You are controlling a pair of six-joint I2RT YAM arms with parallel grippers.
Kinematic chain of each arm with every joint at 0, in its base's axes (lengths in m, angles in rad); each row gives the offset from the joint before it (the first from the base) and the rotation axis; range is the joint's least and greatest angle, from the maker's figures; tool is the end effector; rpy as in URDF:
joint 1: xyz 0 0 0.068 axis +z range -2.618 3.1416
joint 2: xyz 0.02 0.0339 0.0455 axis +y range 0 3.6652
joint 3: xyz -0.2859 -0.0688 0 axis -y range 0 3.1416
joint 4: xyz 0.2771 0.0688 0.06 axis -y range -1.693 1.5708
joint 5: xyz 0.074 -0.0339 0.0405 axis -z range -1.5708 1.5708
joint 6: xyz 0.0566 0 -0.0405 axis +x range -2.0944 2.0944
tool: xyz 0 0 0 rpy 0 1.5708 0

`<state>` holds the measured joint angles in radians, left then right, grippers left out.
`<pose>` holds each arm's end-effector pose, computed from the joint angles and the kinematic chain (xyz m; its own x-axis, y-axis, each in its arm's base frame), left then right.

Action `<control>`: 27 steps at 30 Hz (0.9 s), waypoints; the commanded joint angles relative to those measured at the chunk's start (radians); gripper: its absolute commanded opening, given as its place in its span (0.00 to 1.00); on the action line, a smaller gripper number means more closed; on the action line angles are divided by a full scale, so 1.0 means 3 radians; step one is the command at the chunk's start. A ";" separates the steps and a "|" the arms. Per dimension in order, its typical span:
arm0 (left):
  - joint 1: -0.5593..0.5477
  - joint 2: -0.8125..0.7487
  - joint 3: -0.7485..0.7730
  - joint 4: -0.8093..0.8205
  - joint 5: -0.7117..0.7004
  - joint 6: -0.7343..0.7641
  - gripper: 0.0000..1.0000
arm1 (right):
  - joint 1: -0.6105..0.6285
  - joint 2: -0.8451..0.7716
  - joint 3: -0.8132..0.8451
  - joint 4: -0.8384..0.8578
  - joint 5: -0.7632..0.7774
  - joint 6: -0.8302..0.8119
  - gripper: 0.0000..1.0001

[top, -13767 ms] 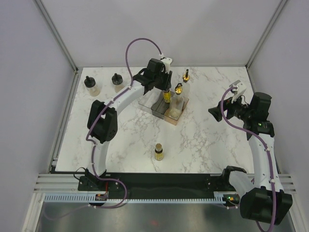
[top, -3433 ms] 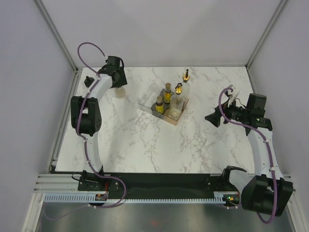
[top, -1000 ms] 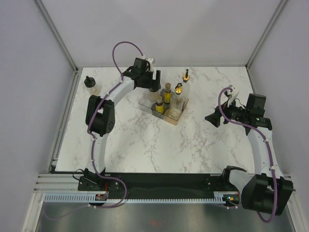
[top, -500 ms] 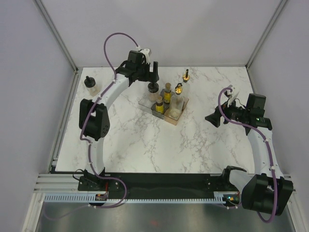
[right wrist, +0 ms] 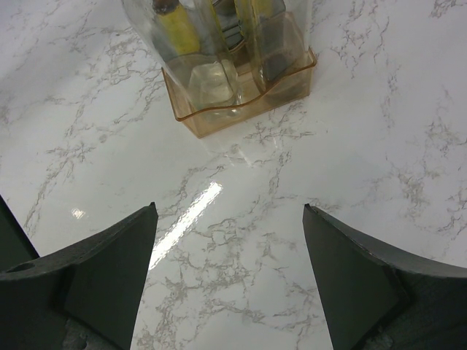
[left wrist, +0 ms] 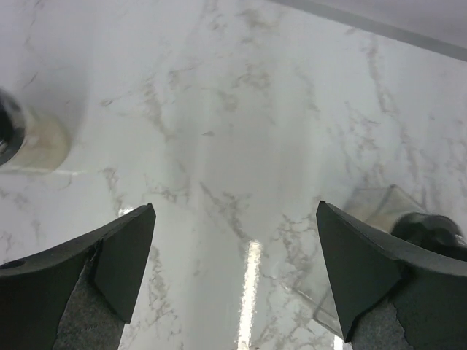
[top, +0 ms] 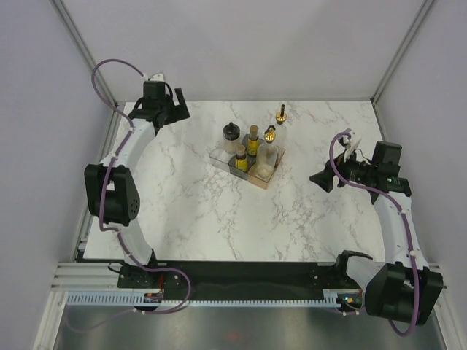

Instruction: Organize the condiment bottles

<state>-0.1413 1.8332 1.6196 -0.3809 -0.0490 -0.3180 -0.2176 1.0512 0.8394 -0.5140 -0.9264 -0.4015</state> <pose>0.4814 -0.0657 0.3164 -0.5581 -0.2360 -0.7955 -0.0779 0.9694 -0.2330 0.2464 -0.0081 0.2904 -0.4191 -0.1478 -0.8959 -0.6713 0.7147 0.1961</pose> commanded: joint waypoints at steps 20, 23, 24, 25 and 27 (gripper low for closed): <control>0.0665 0.0869 0.0374 -0.0520 -0.1309 -0.0725 1.00 | 0.0035 -0.0017 0.0091 0.0021 -0.0057 -0.0083 0.90; 0.0711 0.1042 0.0650 -0.0525 -0.1212 -0.0582 1.00 | 0.0040 -0.0011 0.0096 0.0021 -0.0041 -0.0088 0.90; 0.0711 0.1083 0.0787 -0.0525 -0.1192 -0.0546 1.00 | 0.0040 -0.0011 0.0096 0.0016 -0.0041 -0.0088 0.90; 0.0717 0.1124 0.0854 -0.0520 -0.1197 -0.0475 1.00 | 0.0040 -0.0011 0.0096 0.0016 -0.0036 -0.0088 0.90; 0.0722 0.1216 0.0977 -0.0520 -0.1192 -0.0408 1.00 | 0.0040 -0.0006 0.0096 0.0016 -0.0026 -0.0093 0.90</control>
<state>0.0811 2.1677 1.8275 -0.5533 -0.4091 -0.4850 -0.2108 1.0512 0.8398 -0.5167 -0.9226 -0.4015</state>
